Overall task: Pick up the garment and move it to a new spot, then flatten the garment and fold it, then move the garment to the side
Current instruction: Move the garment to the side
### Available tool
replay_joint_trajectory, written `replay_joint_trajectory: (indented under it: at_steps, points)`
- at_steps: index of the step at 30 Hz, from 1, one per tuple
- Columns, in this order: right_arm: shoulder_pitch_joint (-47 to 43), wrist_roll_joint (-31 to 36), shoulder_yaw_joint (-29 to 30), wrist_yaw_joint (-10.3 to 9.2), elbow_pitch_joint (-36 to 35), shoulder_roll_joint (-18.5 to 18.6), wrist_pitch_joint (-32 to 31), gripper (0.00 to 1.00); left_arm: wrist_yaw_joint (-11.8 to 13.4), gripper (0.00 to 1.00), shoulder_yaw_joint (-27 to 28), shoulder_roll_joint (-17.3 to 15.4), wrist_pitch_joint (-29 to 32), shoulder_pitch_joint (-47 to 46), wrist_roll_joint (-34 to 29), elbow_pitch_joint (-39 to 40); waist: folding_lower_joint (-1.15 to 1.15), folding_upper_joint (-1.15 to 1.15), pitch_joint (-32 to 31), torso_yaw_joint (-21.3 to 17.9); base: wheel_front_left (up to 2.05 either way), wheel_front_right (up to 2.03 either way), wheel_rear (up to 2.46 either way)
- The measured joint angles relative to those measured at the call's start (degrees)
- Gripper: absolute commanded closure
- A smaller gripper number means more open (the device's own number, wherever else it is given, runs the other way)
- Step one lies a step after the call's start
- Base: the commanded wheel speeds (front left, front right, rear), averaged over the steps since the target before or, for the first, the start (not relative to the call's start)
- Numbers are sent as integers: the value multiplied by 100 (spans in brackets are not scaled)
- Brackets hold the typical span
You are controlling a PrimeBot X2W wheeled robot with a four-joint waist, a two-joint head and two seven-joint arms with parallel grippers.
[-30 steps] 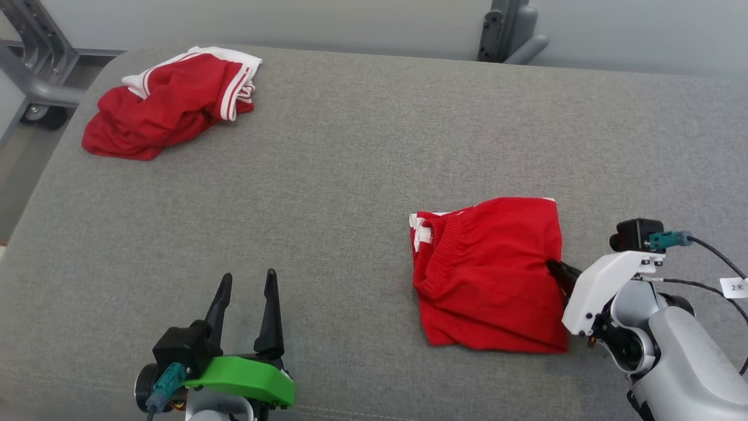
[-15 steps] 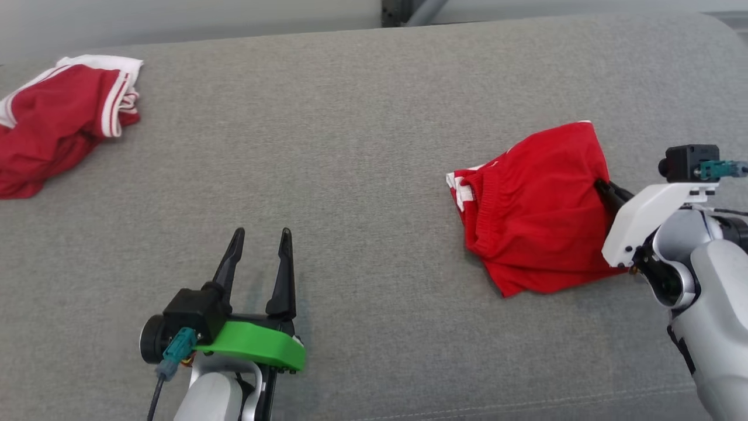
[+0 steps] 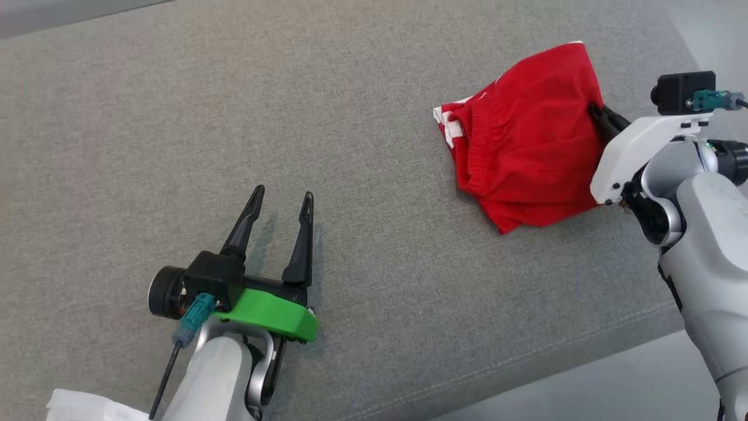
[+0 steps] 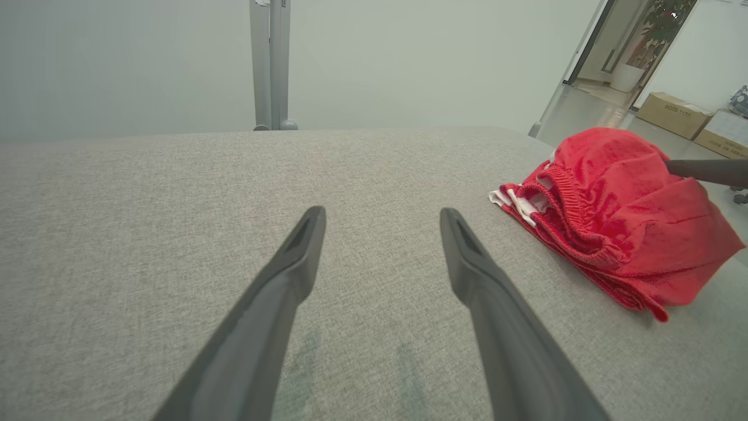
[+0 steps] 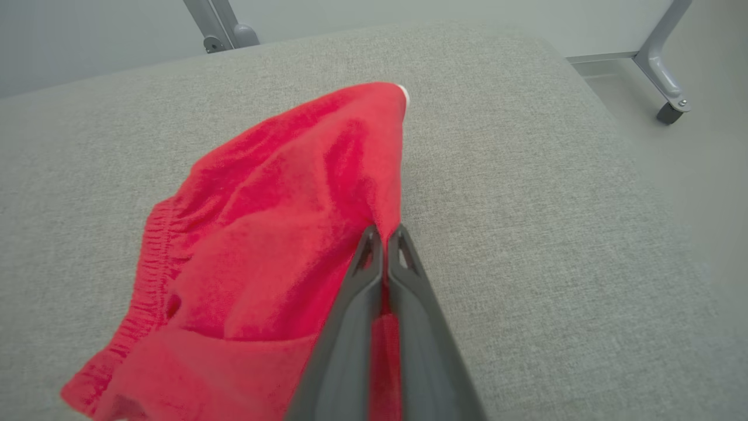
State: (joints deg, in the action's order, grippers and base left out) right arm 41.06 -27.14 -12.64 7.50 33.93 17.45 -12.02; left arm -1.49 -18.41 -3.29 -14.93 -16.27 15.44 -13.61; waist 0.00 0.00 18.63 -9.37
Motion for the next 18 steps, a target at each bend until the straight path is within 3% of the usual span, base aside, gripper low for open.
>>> replay_joint_trajectory:
  at_steps: [7, 18]
  points:
    - [555, 298, 227, 0, 776, 159, 460, 100, 15, 0, -77, -105, 75, -17, -62, 98, 0, 0, 373, -112, 0, 0, 0]
    - [1438, 1022, 1033, 2, 1917, 816, 992, 100, 120, 0, -145, -272, 265, 73, -140, 644, 0, 0, 637, 296, 0, 0, 0]
